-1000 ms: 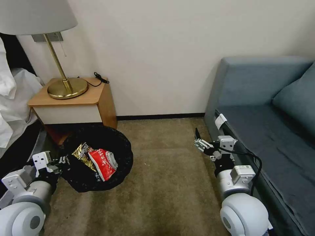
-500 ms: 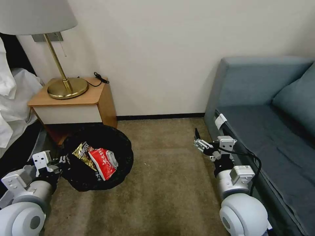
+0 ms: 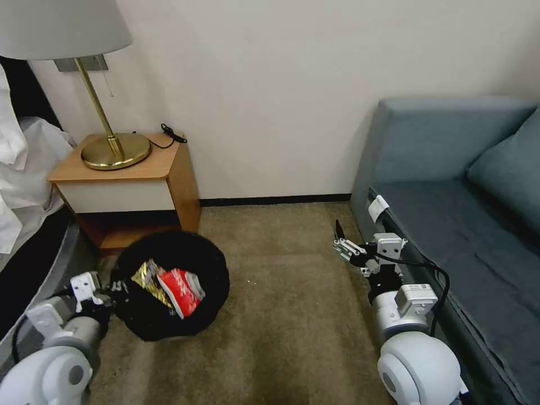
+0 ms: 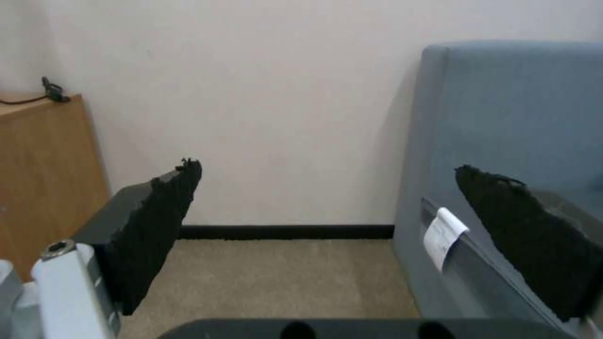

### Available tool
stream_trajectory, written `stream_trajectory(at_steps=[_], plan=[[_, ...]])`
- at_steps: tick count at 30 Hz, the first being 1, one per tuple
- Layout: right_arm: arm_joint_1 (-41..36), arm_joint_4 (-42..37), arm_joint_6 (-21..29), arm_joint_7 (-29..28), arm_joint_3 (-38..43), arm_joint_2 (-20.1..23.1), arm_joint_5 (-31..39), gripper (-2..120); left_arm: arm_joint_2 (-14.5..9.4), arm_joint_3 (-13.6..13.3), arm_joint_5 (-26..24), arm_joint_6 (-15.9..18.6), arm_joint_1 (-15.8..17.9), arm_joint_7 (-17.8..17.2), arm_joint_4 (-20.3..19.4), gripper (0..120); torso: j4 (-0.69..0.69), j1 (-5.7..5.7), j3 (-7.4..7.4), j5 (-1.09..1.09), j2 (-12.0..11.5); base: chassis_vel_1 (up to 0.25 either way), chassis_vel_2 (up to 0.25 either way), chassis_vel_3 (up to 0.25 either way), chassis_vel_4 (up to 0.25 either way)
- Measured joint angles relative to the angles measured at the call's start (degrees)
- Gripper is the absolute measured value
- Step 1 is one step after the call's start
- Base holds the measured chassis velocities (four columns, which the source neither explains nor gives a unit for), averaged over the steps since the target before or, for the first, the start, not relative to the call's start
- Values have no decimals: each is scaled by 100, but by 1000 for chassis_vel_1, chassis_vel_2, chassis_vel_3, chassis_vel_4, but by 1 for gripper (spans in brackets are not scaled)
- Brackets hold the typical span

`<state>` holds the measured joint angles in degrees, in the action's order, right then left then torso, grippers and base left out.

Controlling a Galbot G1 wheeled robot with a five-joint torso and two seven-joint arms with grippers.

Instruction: Pick up the trash bin, then pick up the garbage on the floor and place it into the trash bin.

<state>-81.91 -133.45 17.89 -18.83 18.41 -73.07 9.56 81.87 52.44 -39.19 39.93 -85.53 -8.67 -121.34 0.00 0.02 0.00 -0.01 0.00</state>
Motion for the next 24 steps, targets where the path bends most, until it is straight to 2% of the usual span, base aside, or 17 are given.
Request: stream_trajectory(at_steps=[1,5,6,9,18,22,24], plan=[[0,0,0,0,0,0,0,100,0,0,0,0,0,0,0,4,0,0,0,0,0,0,0,0,0],[5,32,-2,2,9,2,-5,100,22,-106,-68,-2,139,-27,683,4,1,0,0,0,0,0,0,0,0],[5,32,-2,2,9,2,-5,100,22,-106,-68,-2,139,-27,683,4,1,0,0,0,0,0,0,0,0],[4,51,-11,2,15,-4,-13,100,13,-125,-4,-53,224,18,1026,4,0,0,0,0,0,0,0,0,0],[-11,96,-36,8,-12,-45,-57,100,3,-119,206,-185,285,193,1304,4,1,0,-1,8,1,0,0,0,0],[-17,111,-44,13,-24,-51,-70,100,6,-105,408,-267,295,319,1355,14,1,0,-1,5,2,0,0,0,0],[-7,117,-49,15,-22,-44,-71,100,6,-70,527,-333,292,372,1327,25,0,0,0,-2,1,0,0,0,0]])
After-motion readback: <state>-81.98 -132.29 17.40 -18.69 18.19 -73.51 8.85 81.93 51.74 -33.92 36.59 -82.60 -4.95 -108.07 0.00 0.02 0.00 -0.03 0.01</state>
